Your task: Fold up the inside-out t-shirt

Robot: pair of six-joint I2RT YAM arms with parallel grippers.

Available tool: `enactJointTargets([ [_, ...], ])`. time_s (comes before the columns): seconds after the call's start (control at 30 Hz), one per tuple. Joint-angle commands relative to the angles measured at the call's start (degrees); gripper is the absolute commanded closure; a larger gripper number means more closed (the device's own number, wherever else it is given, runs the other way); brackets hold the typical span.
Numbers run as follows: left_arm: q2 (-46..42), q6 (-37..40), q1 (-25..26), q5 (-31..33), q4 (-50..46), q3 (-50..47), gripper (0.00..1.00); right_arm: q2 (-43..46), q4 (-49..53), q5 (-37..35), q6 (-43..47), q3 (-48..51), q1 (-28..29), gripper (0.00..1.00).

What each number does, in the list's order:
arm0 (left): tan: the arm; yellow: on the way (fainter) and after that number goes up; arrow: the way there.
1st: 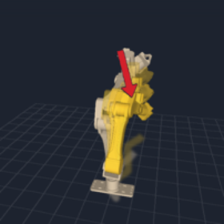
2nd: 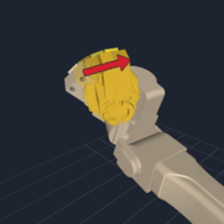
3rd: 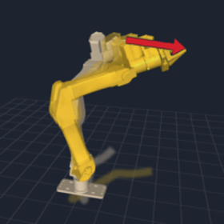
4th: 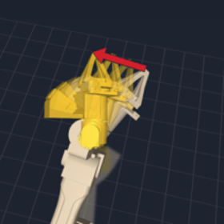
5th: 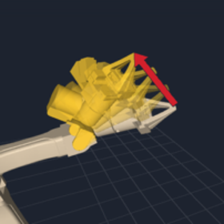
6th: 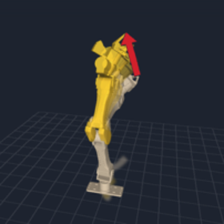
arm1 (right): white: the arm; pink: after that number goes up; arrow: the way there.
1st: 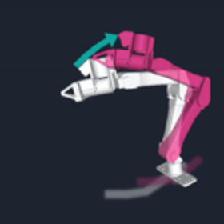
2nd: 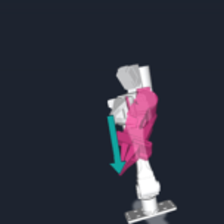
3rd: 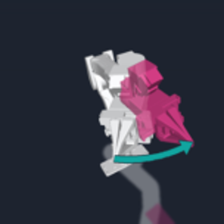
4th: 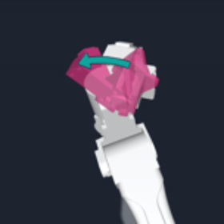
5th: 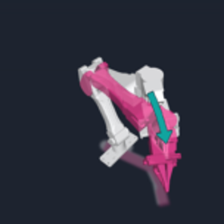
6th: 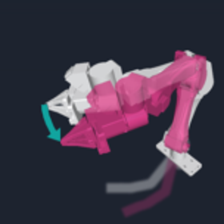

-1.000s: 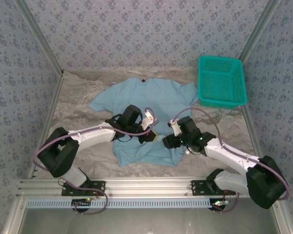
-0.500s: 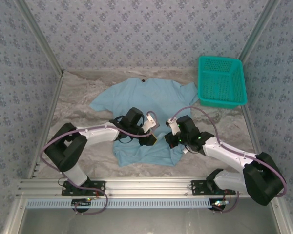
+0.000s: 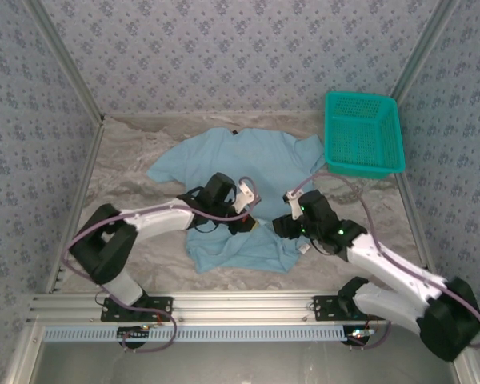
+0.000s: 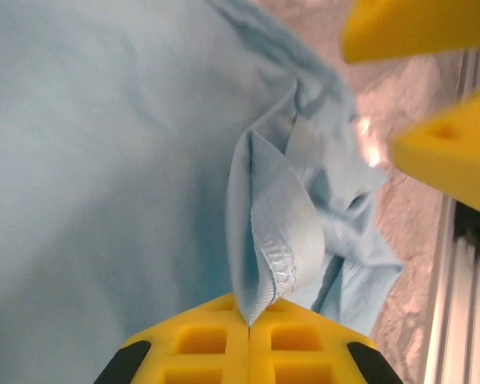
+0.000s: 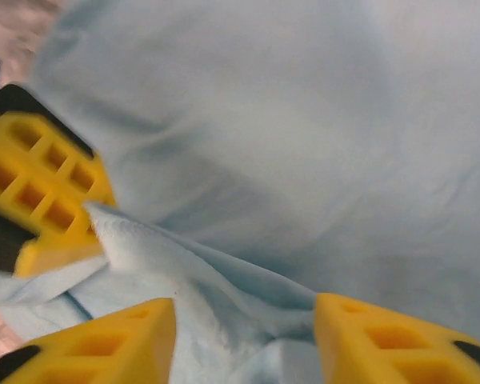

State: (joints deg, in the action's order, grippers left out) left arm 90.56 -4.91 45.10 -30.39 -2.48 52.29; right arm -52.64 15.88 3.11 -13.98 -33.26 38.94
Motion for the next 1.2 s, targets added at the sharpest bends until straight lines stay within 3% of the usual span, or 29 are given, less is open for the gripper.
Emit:
enactJointTargets([
  [0.0,-8.75,-5.96,0.31,5.25,-3.12,3.12,1.0,9.62,2.33,-2.54,-1.44,1.85,7.35,0.45],
  [0.1,-11.22,-4.76,0.14,6.1,-5.03,3.48,1.0,10.0,-5.14,-3.07,-0.85,6.91,12.78,0.54],
  [0.2,-11.44,-4.04,-0.37,6.66,-7.97,5.25,1.0,3.97,-18.88,-7.27,1.41,11.37,18.0,0.67],
  [0.53,-11.12,-5.56,-0.66,5.77,-10.02,7.88,1.0,-27.3,-48.94,-16.99,5.02,10.97,22.22,0.84],
  [0.83,-11.83,-8.36,-1.03,3.64,-11.99,10.67,1.0,-41.8,-63.15,-20.71,5.47,10.5,21.97,0.87],
  [1.17,-15.22,-12.74,0.65,-1.76,-8.97,13.38,1.0,-47.32,-59.84,-25.35,3.93,2.69,16.9,0.85],
])
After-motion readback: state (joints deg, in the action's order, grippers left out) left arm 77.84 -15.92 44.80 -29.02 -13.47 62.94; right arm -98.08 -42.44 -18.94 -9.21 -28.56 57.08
